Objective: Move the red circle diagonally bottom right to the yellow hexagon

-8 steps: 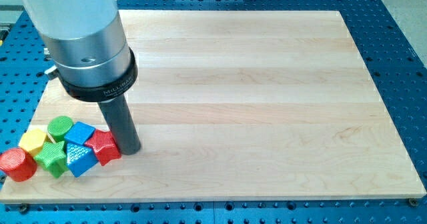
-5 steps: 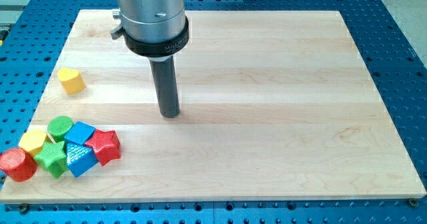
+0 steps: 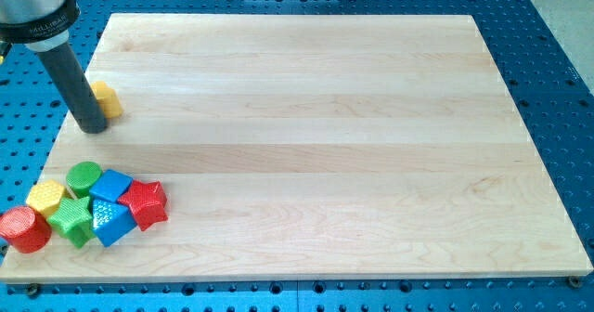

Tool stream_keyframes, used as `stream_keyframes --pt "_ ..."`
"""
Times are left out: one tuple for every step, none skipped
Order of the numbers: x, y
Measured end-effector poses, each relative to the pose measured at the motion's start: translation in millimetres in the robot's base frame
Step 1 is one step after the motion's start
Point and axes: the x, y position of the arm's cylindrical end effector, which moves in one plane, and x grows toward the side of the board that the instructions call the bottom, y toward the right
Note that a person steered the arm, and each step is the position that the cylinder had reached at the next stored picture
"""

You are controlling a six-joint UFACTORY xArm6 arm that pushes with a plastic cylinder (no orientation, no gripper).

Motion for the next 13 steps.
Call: stream_keyframes --pt "9.2 -15.0" --pt "39.1 -49.1" --pt "49.5 -49.8" --pt "109.2 -49.4" --pt "134.2 -49.4" --pt "149.4 -49.7" --pt "150.4 -49.9" --pt "166.4 -48.8" --pt "188.6 -49.3" --pt "184.8 -28.8" --pt "161.2 11.5" --pt "176.5 2.9" --pt "182.3 -44.0"
